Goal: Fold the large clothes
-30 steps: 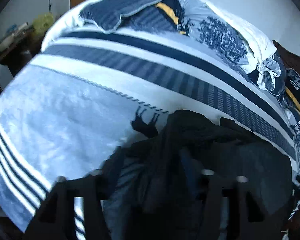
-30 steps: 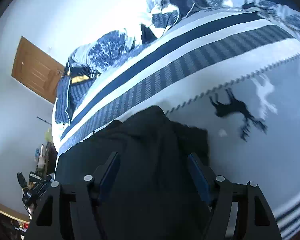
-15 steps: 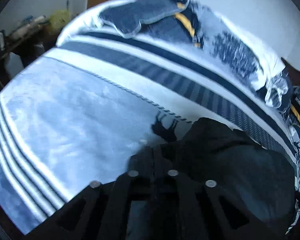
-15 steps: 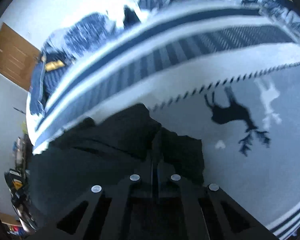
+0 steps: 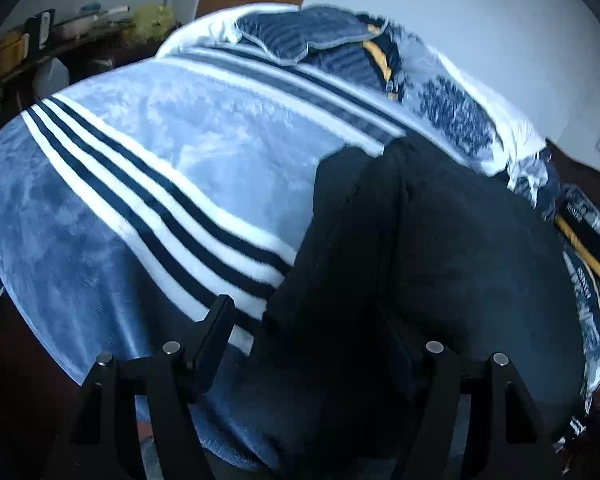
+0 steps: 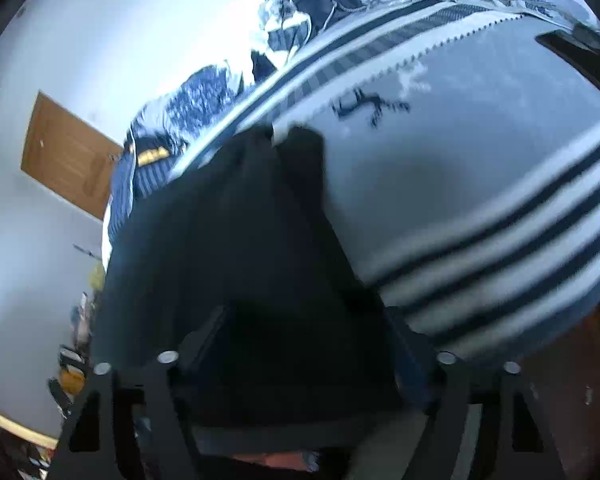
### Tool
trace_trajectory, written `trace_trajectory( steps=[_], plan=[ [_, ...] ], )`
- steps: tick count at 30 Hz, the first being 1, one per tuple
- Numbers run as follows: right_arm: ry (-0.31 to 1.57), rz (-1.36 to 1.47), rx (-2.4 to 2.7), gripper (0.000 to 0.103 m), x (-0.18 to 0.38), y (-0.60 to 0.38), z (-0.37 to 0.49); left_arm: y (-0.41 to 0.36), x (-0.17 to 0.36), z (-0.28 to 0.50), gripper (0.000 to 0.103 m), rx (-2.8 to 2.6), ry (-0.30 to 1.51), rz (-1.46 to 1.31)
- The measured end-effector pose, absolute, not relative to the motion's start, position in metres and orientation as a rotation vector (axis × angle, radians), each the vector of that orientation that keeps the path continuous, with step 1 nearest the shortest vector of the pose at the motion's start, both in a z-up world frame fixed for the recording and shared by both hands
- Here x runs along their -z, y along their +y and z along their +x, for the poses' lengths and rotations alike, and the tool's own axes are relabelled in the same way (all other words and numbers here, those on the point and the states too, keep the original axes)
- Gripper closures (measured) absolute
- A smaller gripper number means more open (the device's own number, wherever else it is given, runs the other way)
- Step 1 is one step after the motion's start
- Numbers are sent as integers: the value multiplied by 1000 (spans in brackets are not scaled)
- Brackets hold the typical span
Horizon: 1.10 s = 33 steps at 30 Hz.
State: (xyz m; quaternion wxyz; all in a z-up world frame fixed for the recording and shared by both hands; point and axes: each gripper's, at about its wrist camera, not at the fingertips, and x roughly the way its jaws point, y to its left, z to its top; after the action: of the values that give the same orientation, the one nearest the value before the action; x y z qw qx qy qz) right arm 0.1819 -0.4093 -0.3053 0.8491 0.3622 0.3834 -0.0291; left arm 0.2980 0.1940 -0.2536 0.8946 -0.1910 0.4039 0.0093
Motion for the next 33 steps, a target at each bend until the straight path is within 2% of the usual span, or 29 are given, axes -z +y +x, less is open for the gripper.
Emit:
trace_trajectory(
  steps=[1,2,3,4,5,9,12,17,19,20,21,22,23,29,33],
  plan=[
    [793,756,52,47,302,-409,182,191,253,297,39,-8,834,-384],
    [787,729,54,48,299,-406,183,186,255,302,60,18,847,-367],
    [791,697,62,53,298,-402,185,182,256,304,83,58,864,-346],
    [799,681,60,65,299,-399,186,177,258,305,88,81,876,-319],
    [813,665,61,70,301,-395,187,174,257,304,92,71,873,-297],
    [822,616,118,81,299,-390,180,179,262,306,97,32,894,-298],
    [893,651,151,85,314,-398,184,176,262,306,97,13,902,-267],
    [817,682,109,85,299,-400,167,183,259,287,95,28,892,-311],
    [825,704,96,83,299,-400,162,190,260,280,79,51,902,-359],
    [833,718,88,80,298,-399,159,191,260,276,62,61,910,-372],
    [840,726,86,63,299,-399,157,193,260,273,52,70,913,-382],
    [845,728,90,41,299,-399,154,194,259,271,51,79,905,-388],
    [842,725,90,39,299,-399,153,194,259,270,51,84,902,-388],
    [955,676,162,39,313,-396,168,177,272,286,51,22,1013,-282],
    [866,706,140,39,295,-399,154,175,246,267,51,7,889,-280]
  ],
)
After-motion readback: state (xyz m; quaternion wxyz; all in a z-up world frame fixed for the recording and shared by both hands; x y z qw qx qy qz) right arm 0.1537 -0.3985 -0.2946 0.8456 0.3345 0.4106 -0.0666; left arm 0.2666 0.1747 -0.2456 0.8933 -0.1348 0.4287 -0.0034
